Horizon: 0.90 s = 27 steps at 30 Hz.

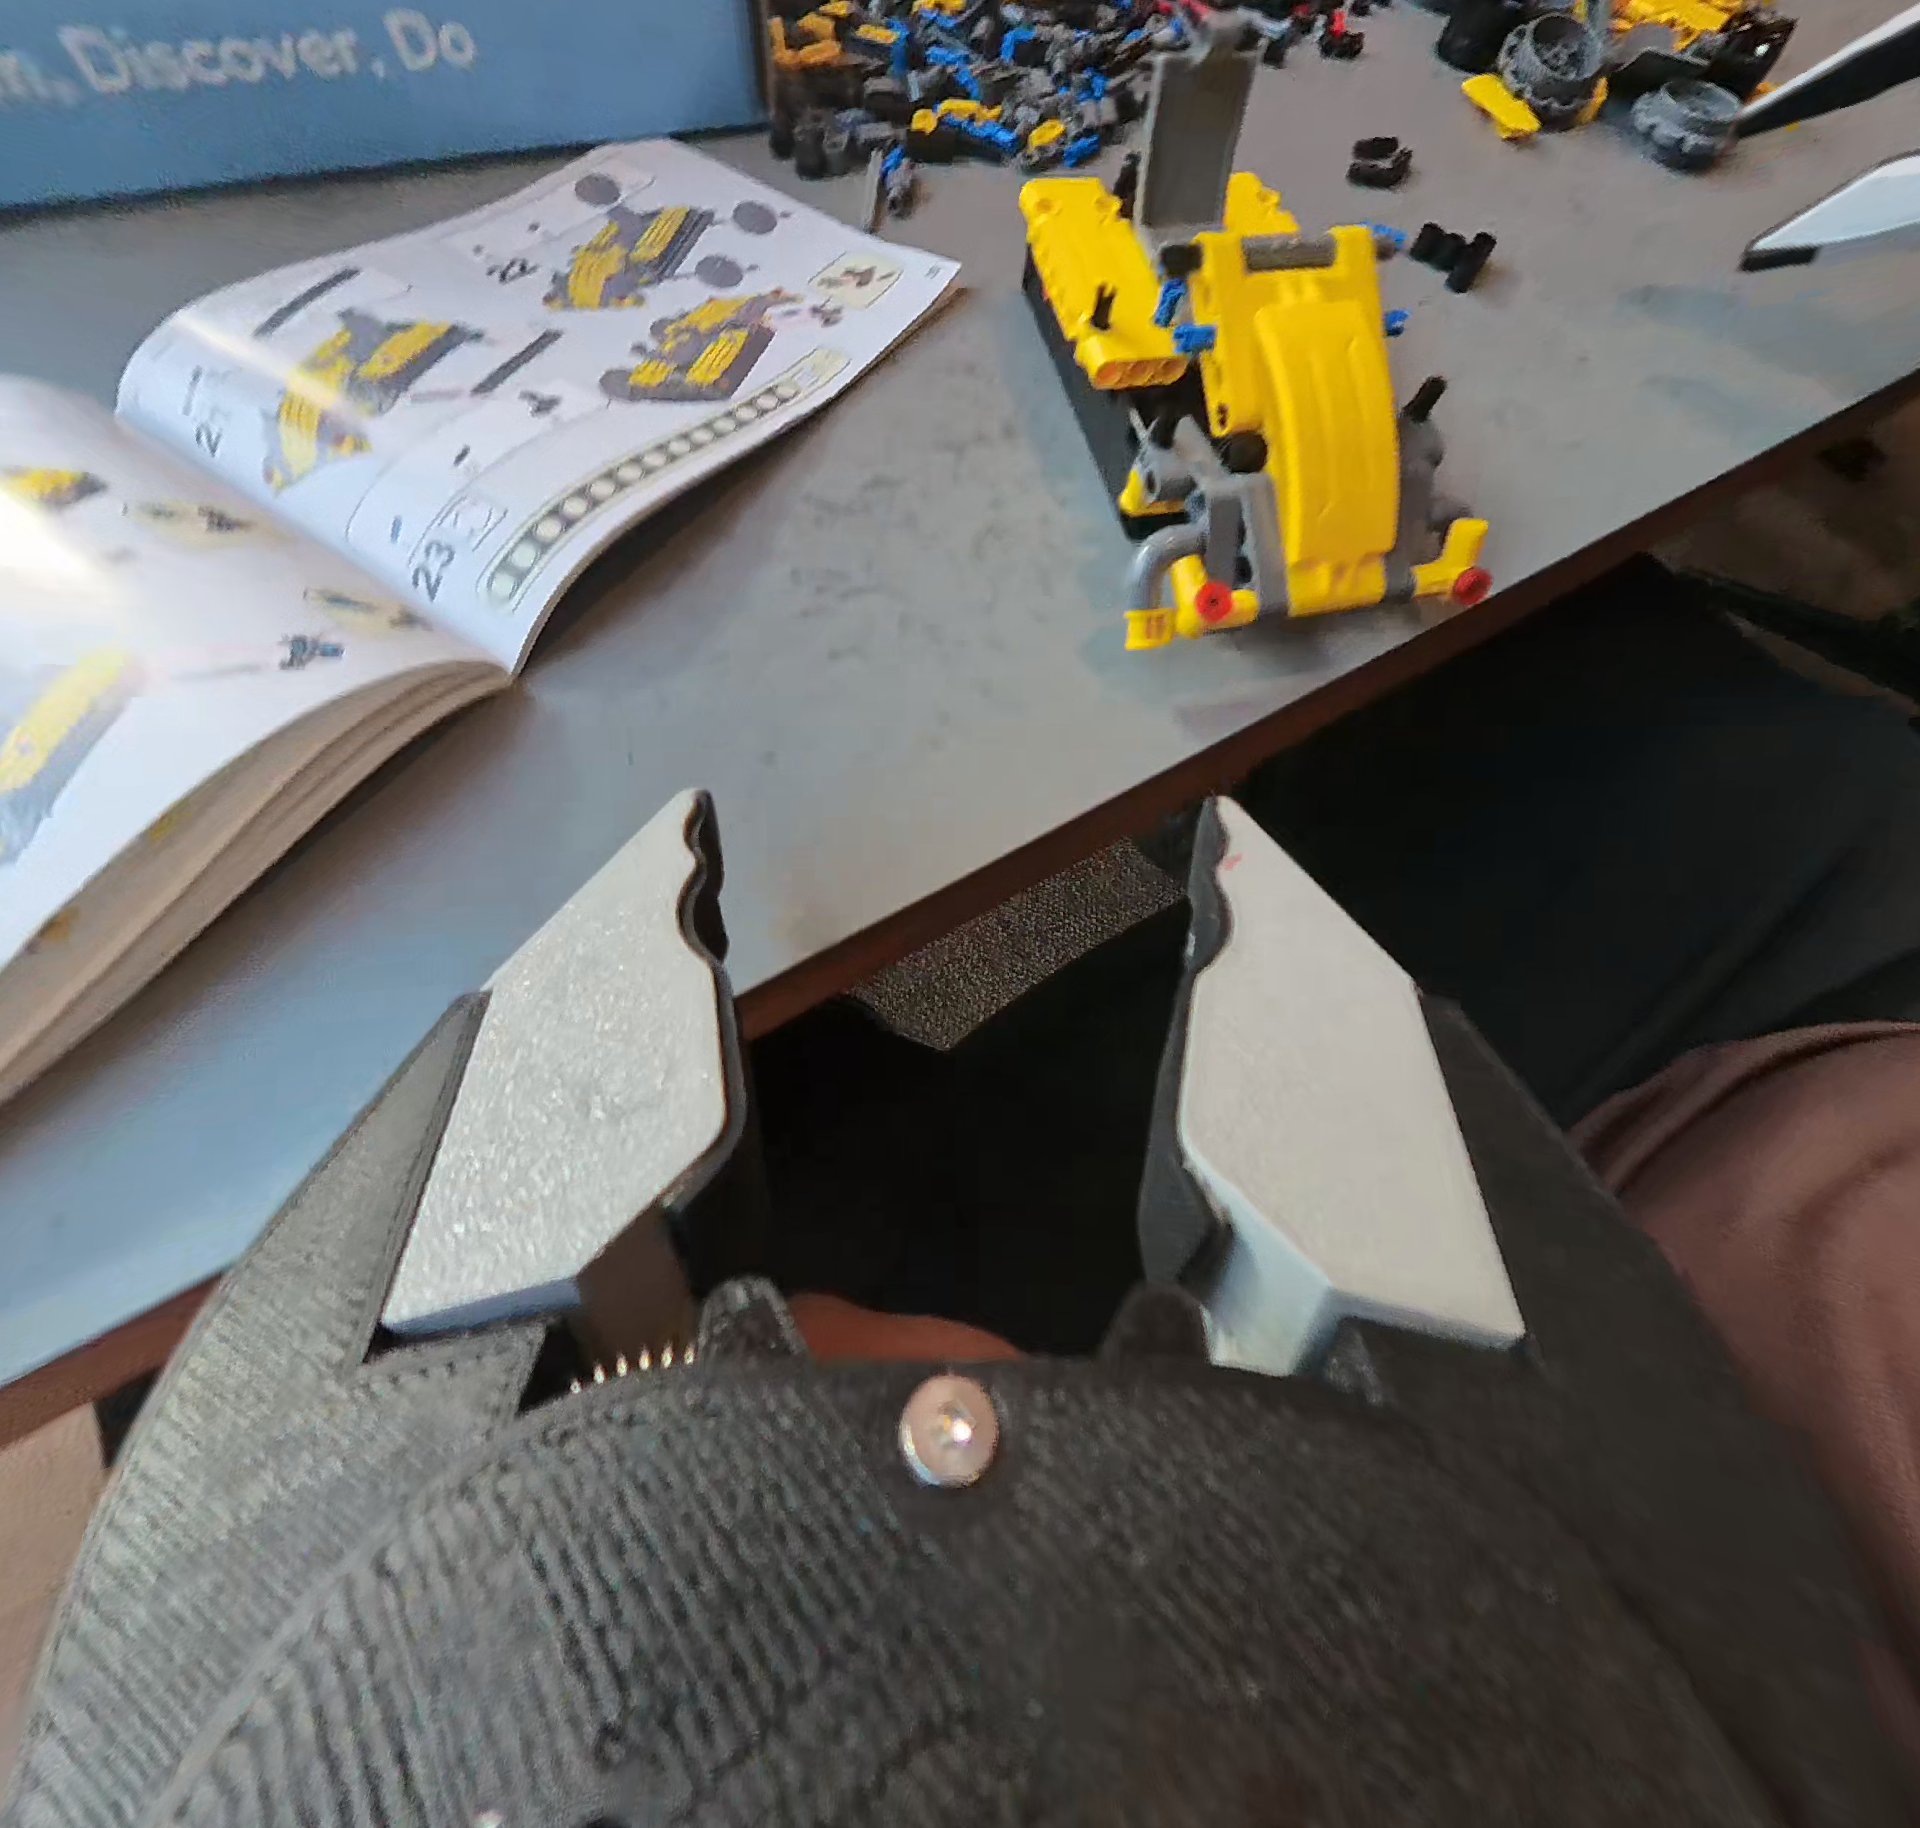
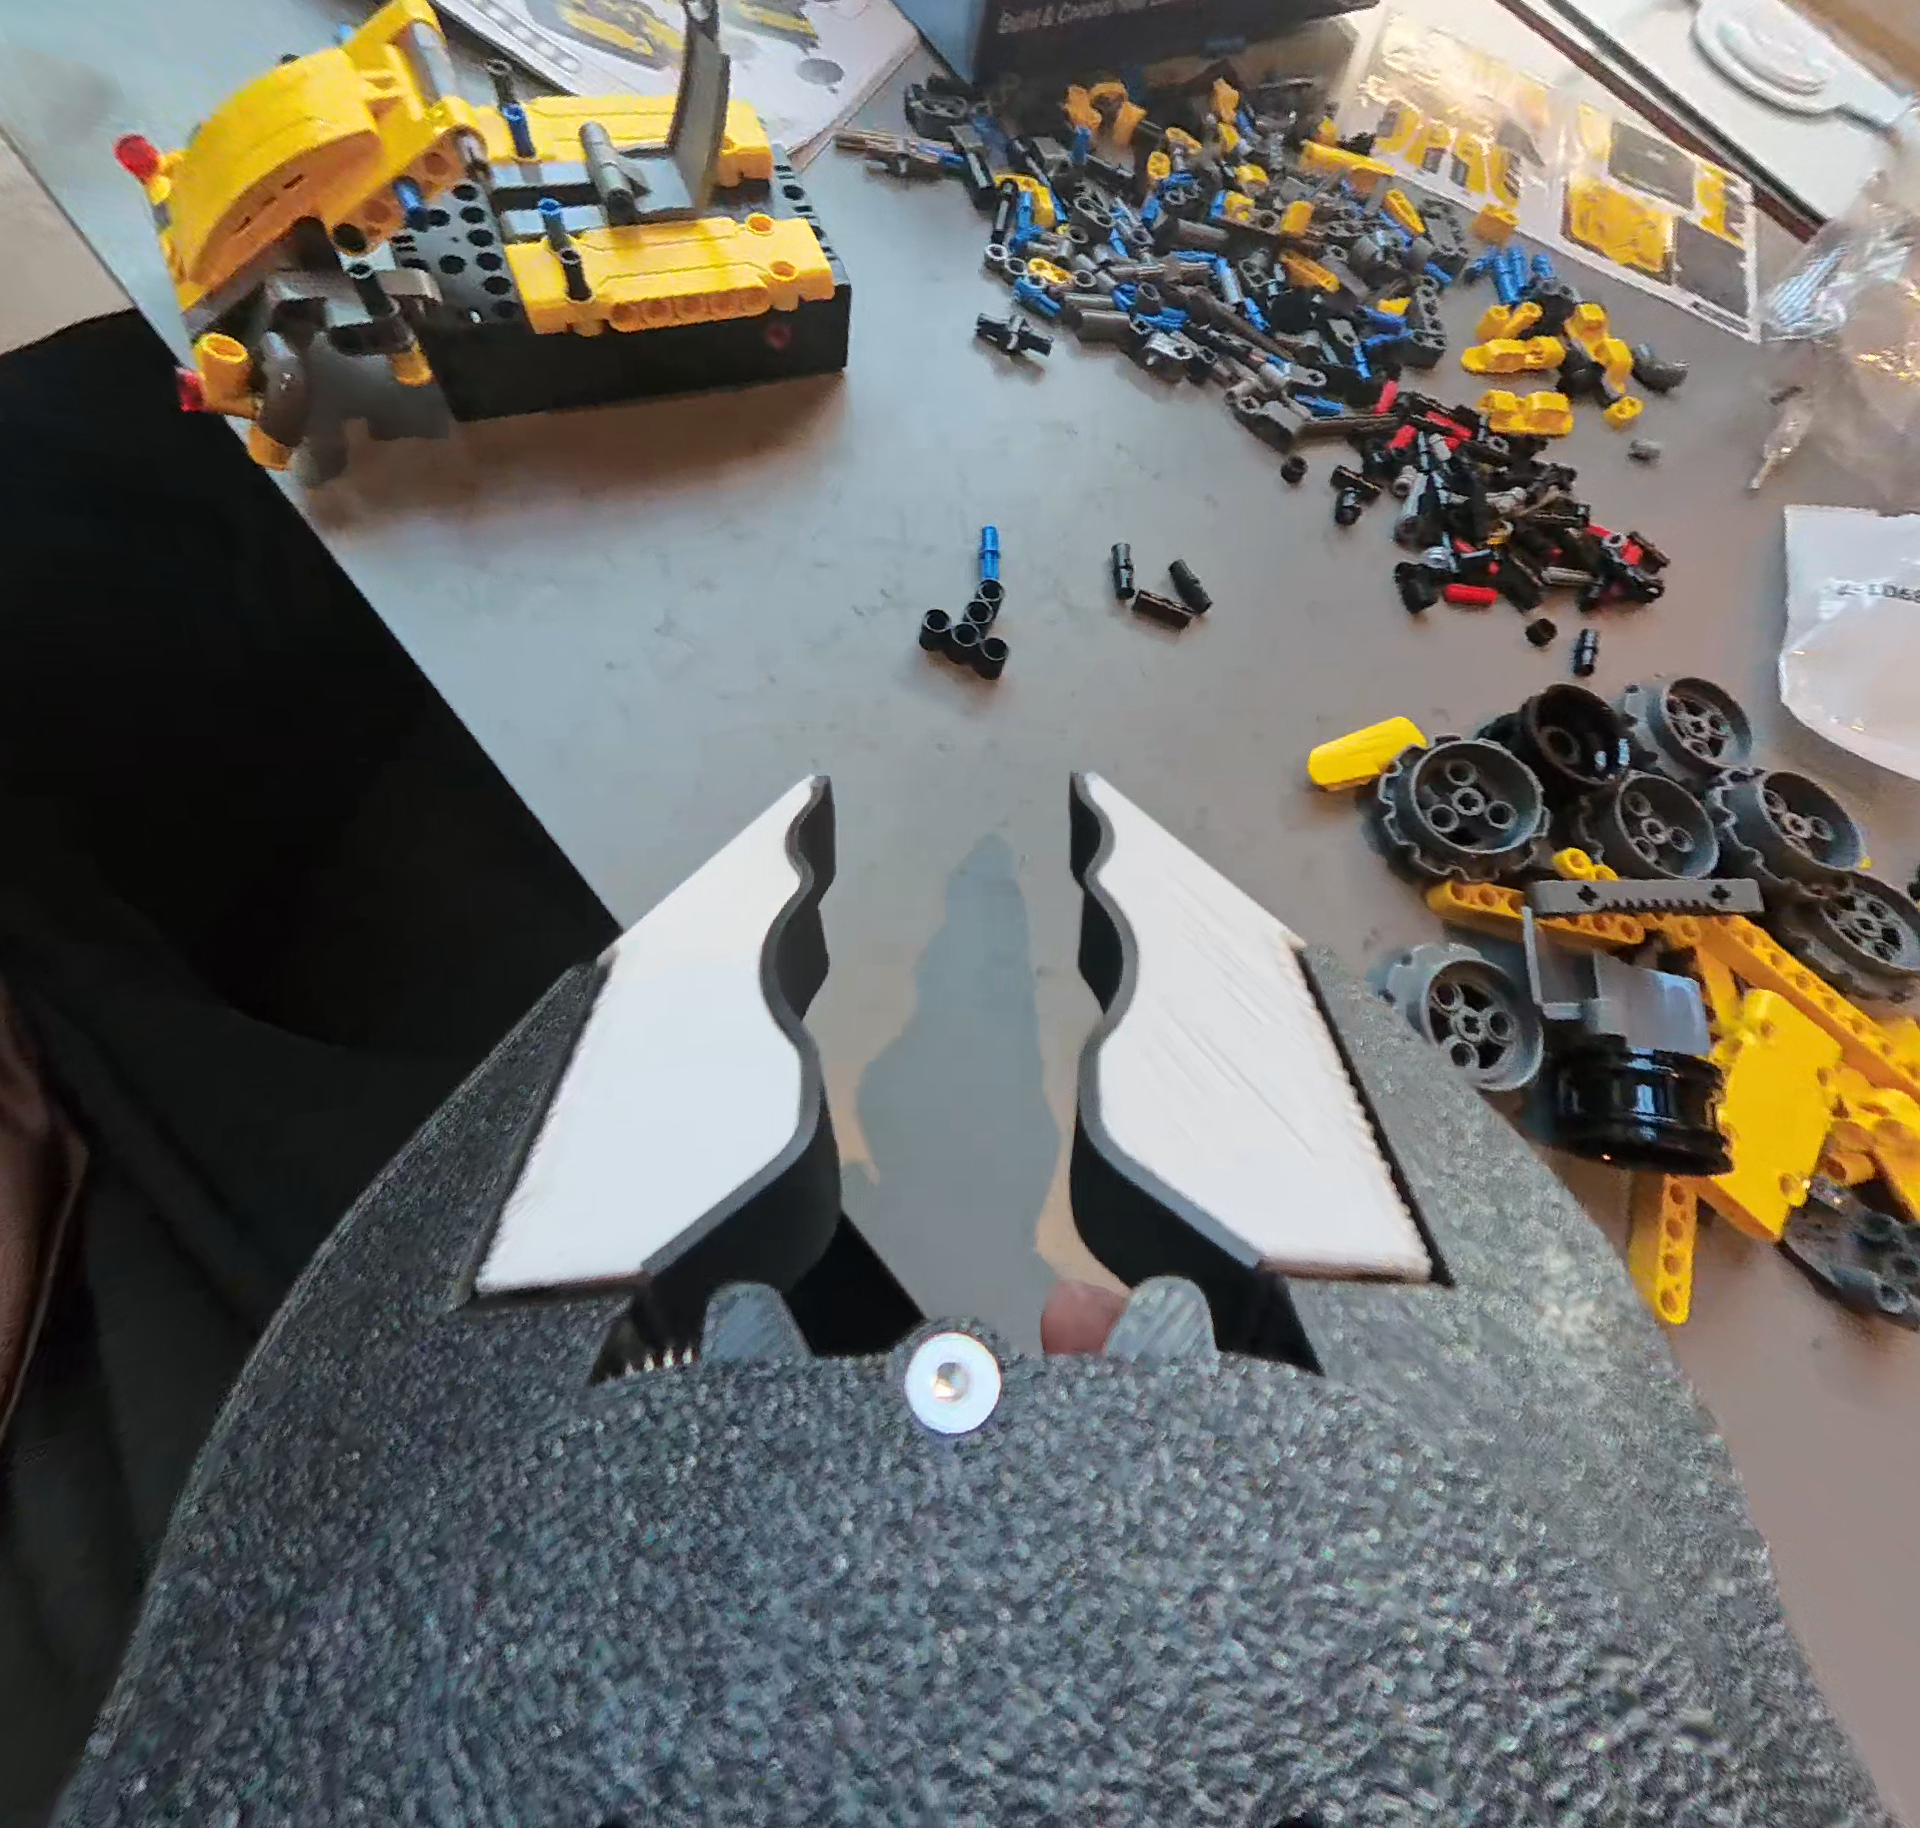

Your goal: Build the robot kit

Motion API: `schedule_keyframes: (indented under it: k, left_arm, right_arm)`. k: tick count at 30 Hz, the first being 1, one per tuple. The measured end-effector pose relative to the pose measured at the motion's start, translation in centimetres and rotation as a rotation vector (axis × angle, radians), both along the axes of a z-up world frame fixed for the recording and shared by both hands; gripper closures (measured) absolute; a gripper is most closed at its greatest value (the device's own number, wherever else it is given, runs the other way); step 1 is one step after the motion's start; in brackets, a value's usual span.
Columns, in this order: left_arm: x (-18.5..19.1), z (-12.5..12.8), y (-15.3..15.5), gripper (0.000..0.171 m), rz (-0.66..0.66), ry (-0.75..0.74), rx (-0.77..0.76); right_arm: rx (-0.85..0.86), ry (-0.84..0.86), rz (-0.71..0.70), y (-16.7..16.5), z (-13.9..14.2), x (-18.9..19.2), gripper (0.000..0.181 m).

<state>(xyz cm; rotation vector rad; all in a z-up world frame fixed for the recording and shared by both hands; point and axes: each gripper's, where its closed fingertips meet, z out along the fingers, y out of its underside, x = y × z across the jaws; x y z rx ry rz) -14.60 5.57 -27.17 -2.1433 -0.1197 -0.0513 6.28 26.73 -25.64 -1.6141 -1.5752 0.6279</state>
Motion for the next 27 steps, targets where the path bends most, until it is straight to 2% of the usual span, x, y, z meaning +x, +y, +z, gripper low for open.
schedule_keyframes:
  k: [4, 8, 14, 17, 22, 24, 27]
  left_arm:
    - [0.0, -0.5, -0.3, 0.084, 0.028, -0.082, 0.041]
    - [0.4, -0.1, -0.2, 0.086, 0.019, -0.052, 0.053]
    - [1.6, 0.8, -0.5, 0.093, -0.005, -0.030, 0.104]
    - [2.1, 0.8, -0.5, 0.100, -0.008, -0.026, 0.143]
    - [1.9, -0.2, -0.4, 0.112, -0.021, 0.051, 0.159]
    - [1.9, 0.3, -0.2, 0.122, -0.019, 0.042, 0.197]
    - [2.3, 0.4, 0.2, 0.125, -0.040, 0.012, 0.233]
  right_arm:
    - [0.021, -0.001, -0.039, 1.0, -0.3, 0.1, 0.140]
    - [-0.057, -0.002, -0.051, 1.0, -1.4, 0.3, 0.140]
    - [0.011, -0.013, -0.072, 1.0, -1.3, 0.6, 0.142]
    - [0.081, -0.007, -0.069, 0.8, -0.8, 0.4, 0.135]
    - [0.145, -0.024, -0.047, 0.4, -0.8, -0.5, 0.135]
    - [0.150, -0.038, -0.039, 0.2, -1.1, -0.7, 0.135]
    - [0.147, -0.035, -0.036, 0.3, -1.1, -0.8, 0.138]
